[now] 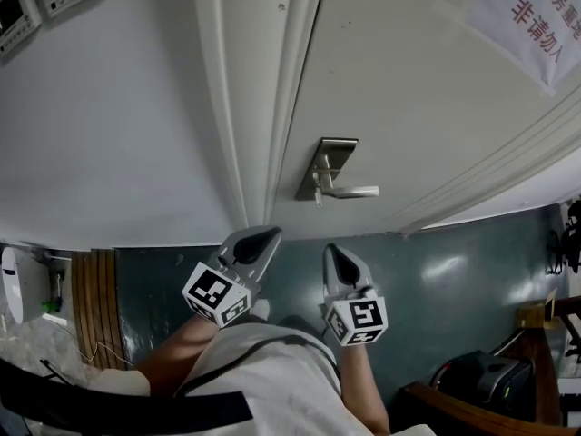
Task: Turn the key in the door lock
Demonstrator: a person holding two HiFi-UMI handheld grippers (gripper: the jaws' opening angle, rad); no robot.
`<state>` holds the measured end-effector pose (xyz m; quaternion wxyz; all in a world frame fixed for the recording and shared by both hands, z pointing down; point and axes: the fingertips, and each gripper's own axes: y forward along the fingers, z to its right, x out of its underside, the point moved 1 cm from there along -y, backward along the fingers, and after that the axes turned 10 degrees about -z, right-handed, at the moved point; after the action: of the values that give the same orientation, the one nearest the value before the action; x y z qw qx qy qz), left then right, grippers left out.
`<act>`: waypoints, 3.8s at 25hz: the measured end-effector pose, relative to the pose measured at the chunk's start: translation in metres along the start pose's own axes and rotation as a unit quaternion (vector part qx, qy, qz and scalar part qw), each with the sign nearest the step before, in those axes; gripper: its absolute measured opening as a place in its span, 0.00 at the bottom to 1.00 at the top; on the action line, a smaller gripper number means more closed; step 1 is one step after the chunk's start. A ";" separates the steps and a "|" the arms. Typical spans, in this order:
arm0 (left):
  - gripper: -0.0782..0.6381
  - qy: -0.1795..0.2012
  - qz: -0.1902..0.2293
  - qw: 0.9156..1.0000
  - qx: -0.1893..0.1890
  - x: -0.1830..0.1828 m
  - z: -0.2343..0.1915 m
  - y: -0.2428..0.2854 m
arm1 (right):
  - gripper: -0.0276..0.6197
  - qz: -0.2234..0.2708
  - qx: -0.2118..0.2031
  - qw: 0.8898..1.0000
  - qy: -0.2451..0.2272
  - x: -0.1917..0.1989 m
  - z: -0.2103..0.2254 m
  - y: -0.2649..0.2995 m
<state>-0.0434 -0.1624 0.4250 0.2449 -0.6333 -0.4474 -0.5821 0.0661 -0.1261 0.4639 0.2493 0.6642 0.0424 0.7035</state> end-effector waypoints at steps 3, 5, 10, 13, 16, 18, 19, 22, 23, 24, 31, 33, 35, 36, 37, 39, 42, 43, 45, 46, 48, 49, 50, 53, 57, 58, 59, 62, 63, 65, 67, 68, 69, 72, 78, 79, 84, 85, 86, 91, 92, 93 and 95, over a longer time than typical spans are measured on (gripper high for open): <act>0.12 -0.002 -0.001 1.000 -0.005 0.002 -0.003 0.000 | 0.05 -0.003 -0.003 1.000 -0.003 0.000 0.000 0.007; 0.12 -0.002 -0.001 1.000 -0.009 0.001 -0.004 0.000 | 0.05 -0.002 -0.005 1.000 -0.007 -0.002 0.001 0.012; 0.12 -0.006 0.002 1.000 -0.029 0.001 -0.008 0.000 | 0.05 -0.005 -0.018 1.000 -0.018 -0.004 0.005 0.026; 0.12 -0.009 0.003 0.999 -0.041 0.000 -0.006 0.001 | 0.05 -0.010 -0.032 0.999 -0.014 -0.003 0.010 0.035; 0.12 -0.012 0.003 0.999 -0.053 0.001 -0.004 0.004 | 0.06 -0.012 -0.053 0.998 0.012 0.002 0.017 0.045; 0.12 -0.014 0.003 0.998 -0.062 0.001 -0.002 0.007 | 0.06 -0.013 -0.075 0.996 0.056 0.007 0.023 0.053; 0.12 -0.014 0.003 0.998 -0.066 0.000 0.000 0.008 | 0.06 -0.014 -0.084 0.993 0.079 0.010 0.027 0.057; 0.12 -0.013 0.002 0.997 -0.077 0.000 0.003 0.013 | 0.06 -0.018 -0.101 0.987 0.123 0.016 0.038 0.068; 0.12 -0.013 0.001 0.997 -0.082 0.000 0.003 0.014 | 0.06 -0.019 -0.106 0.985 0.131 0.018 0.041 0.072; 0.12 -0.014 0.000 0.996 -0.086 0.000 0.004 0.014 | 0.06 -0.020 -0.111 0.984 0.138 0.019 0.043 0.076; 0.12 -0.020 -0.010 0.994 -0.109 0.011 0.004 0.023 | 0.11 -0.023 -0.140 0.975 0.174 0.022 0.054 0.096; 0.12 -0.021 -0.013 0.993 -0.112 0.013 0.006 0.025 | 0.16 -0.023 -0.152 0.968 0.199 0.025 0.056 0.100; 0.12 -0.021 -0.014 0.993 -0.115 0.013 0.007 0.025 | 0.18 -0.021 -0.162 0.959 0.232 0.028 0.060 0.104; 0.12 -0.021 -0.014 0.993 -0.117 0.013 0.008 0.025 | 0.20 -0.019 -0.167 0.954 0.250 0.029 0.062 0.106; 0.12 -0.021 -0.014 0.993 -0.119 0.013 0.007 0.025 | 0.21 -0.017 -0.172 0.948 0.267 0.030 0.065 0.108; 0.12 -0.020 -0.015 0.992 -0.123 0.013 0.007 0.024 | 0.23 -0.013 -0.181 0.938 0.295 0.031 0.068 0.112; 0.12 -0.019 -0.019 0.991 -0.128 0.014 0.005 0.022 | 0.25 -0.006 -0.198 0.926 0.321 0.028 0.068 0.116; 0.12 -0.018 -0.020 0.991 -0.129 0.014 0.005 0.022 | 0.25 -0.004 -0.204 0.921 0.331 0.027 0.068 0.117; 0.12 -0.017 -0.021 0.991 -0.132 0.014 0.005 0.021 | 0.26 0.001 -0.217 0.907 0.361 0.026 0.068 0.120; 0.12 -0.017 -0.021 0.991 -0.132 0.014 0.005 0.021 | 0.26 0.002 -0.222 0.897 0.382 0.027 0.069 0.121; 0.12 -0.015 -0.021 0.991 -0.134 0.013 0.005 0.021 | 0.26 0.008 -0.238 0.877 0.417 0.026 0.069 0.125; 0.12 -0.015 -0.021 0.991 -0.135 0.013 0.004 0.020 | 0.26 0.012 -0.246 0.872 0.424 0.025 0.069 0.126; 0.12 -0.015 -0.021 0.990 -0.135 0.013 0.004 0.020 | 0.26 0.011 -0.248 0.870 0.427 0.025 0.069 0.128; 0.12 -0.016 -0.023 0.990 -0.139 0.014 0.003 0.017 | 0.26 0.028 -0.291 0.847 0.443 0.015 0.061 0.134; 0.12 -0.017 -0.024 0.990 -0.141 0.016 0.003 0.015 | 0.12 0.035 -0.289 0.837 0.464 0.017 0.066 0.139; 0.12 -0.017 -0.025 0.989 -0.142 0.016 0.002 0.014 | 0.12 0.038 -0.291 0.840 0.457 0.015 0.066 0.139; 0.12 -0.017 -0.025 0.989 -0.142 0.016 0.002 0.014 | 0.12 0.041 -0.292 0.843 0.449 0.013 0.064 0.139; 0.12 -0.017 -0.024 0.990 -0.141 0.016 0.001 0.013 | 0.11 0.006 -0.230 0.873 0.430 0.024 0.069 0.136; 0.12 -0.017 -0.023 0.990 -0.141 0.016 0.001 0.013 | 0.11 -0.004 -0.208 0.888 0.411 0.026 0.070 0.136; 0.12 -0.016 -0.023 0.990 -0.139 0.016 0.001 0.013 | 0.11 -0.004 -0.195 0.912 0.360 0.020 0.065 0.136; 0.12 -0.015 -0.023 0.990 -0.139 0.015 0.001 0.012 | 0.12 -0.013 -0.173 0.935 0.309 0.019 0.064 0.137; 0.12 -0.016 -0.023 0.990 -0.139 0.015 0.000 0.012 | 0.12 -0.019 -0.160 0.945 0.284 0.020 0.064 0.138; 0.12 -0.016 -0.022 0.990 -0.138 0.015 0.000 0.012 | 0.12 -0.025 -0.146 0.954 0.259 0.020 0.063 0.138; 0.12 -0.012 -0.022 0.991 -0.134 0.015 0.001 0.011 | 0.12 -0.040 -0.105 0.977 0.183 0.019 0.062 0.138; 0.12 -0.008 -0.019 0.992 -0.128 0.013 0.001 0.008 | 0.13 -0.062 -0.041 0.994 0.077 0.019 0.059 0.137; 0.12 -0.009 -0.019 0.992 -0.126 0.013 0.001 0.008 | 0.13 -0.064 -0.032 0.996 0.061 0.019 0.058 0.137; 0.12 -0.009 -0.017 0.993 -0.119 0.014 0.000 0.003 | 0.14 -0.077 0.011 0.997 -0.014 0.021 0.056 0.138; 0.12 -0.008 -0.017 0.993 -0.117 0.013 0.000 0.002 | 0.14 -0.077 0.019 0.996 -0.028 0.019 0.055 0.137; 0.12 -0.007 -0.016 0.993 -0.115 0.013 0.000 0.001 | 0.14 -0.077 0.027 0.996 -0.042 0.018 0.055 0.137; 0.12 -0.001 -0.016 0.994 -0.104 0.011 -0.004 -0.003 | 0.14 -0.081 0.053 0.991 -0.090 0.016 0.052 0.137; 0.12 0.000 -0.016 0.995 -0.102 0.011 -0.004 -0.003 | 0.14 -0.082 0.056 0.990 -0.096 0.016 0.052 0.138; 0.12 0.001 -0.017 0.995 -0.100 0.011 -0.004 -0.004 | 0.14 -0.084 0.060 0.989 -0.103 0.017 0.051 0.138; 0.12 0.004 -0.017 0.995 -0.095 0.011 -0.005 -0.005 | 0.14 -0.087 0.069 0.987 -0.116 0.016 0.051 0.137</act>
<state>-0.0513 -0.1609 0.4354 0.1757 -0.6436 -0.4000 -0.6284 0.0744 -0.2531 0.5384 0.2665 0.7509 0.1190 0.5924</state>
